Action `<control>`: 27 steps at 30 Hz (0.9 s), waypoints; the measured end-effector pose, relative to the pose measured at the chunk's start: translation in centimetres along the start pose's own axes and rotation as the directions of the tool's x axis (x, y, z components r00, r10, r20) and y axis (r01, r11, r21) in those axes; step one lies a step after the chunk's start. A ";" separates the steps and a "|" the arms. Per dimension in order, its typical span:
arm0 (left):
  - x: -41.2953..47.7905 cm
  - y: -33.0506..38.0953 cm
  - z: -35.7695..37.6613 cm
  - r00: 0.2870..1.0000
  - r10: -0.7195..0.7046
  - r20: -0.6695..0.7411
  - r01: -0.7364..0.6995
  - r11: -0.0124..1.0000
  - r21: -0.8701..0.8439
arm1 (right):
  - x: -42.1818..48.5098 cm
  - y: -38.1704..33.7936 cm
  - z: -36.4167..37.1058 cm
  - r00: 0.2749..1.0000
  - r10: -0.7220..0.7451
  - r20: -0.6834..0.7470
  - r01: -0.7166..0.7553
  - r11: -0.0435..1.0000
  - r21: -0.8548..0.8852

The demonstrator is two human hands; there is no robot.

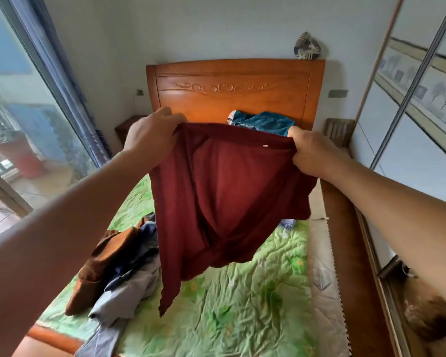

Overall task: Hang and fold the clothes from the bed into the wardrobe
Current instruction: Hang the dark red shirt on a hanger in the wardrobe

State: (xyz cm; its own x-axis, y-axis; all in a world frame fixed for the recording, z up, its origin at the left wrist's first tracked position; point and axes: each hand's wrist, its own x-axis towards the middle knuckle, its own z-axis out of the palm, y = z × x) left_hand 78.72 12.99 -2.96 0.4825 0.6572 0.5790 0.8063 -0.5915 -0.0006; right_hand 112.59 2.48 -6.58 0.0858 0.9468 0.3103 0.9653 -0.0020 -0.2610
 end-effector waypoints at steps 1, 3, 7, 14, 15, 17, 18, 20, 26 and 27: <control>0.3 -0.3 -0.3 1.000 -0.016 -0.007 0.016 0.998 0.054 | 0.2 0.0 0.2 0.999 0.028 -0.022 -0.027 0.997 0.070; 0.5 -0.8 -0.8 0.999 -0.045 -0.025 0.048 0.990 0.134 | 0.5 0.1 0.4 0.995 0.090 -0.053 -0.080 0.981 0.178; -0.1 -2.3 -1.2 0.992 -0.110 -0.065 0.119 0.981 0.151 | 0.2 1.7 0.8 0.995 0.092 -0.035 -0.090 0.994 0.060; -2.2 1.2 1.7 0.939 -0.238 0.250 0.322 0.863 -0.389 | 1.2 -0.6 1.0 0.970 0.227 -0.091 -0.193 0.938 0.288; -2.7 1.7 2.4 0.916 -0.248 0.314 0.374 0.808 -0.456 | 1.3 -1.0 0.9 0.970 0.226 -0.091 -0.191 0.938 0.290; -3.3 1.8 3.7 0.869 -0.312 0.384 0.481 0.716 -0.506 | 1.2 -1.2 0.7 0.980 0.183 -0.077 -0.161 0.959 0.234; -3.4 1.7 4.3 0.836 -0.346 0.426 0.537 0.675 -0.505 | 1.1 -1.1 0.6 0.986 0.155 -0.066 -0.141 0.973 0.185; -3.5 1.4 5.0 0.758 -0.355 0.547 0.631 0.610 -0.479 | 0.8 -0.5 0.7 0.990 0.133 -0.041 -0.129 0.987 0.100; -3.9 1.0 5.6 0.647 -0.286 0.707 0.686 0.623 -0.376 | -0.2 1.7 1.9 0.993 0.116 0.016 -0.110 0.970 -0.218; -3.9 1.0 5.6 0.663 -0.272 0.697 0.668 0.635 -0.388 | -0.4 2.0 2.1 0.993 0.109 0.038 -0.094 0.953 -0.287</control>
State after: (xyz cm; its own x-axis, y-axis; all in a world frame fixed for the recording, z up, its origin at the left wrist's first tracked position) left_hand 79.55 12.44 -9.81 0.3392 0.9225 -0.1841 0.7016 -0.1177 0.7028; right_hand 113.97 2.73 -9.12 0.1812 0.9524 0.2449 0.9830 -0.1829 -0.0160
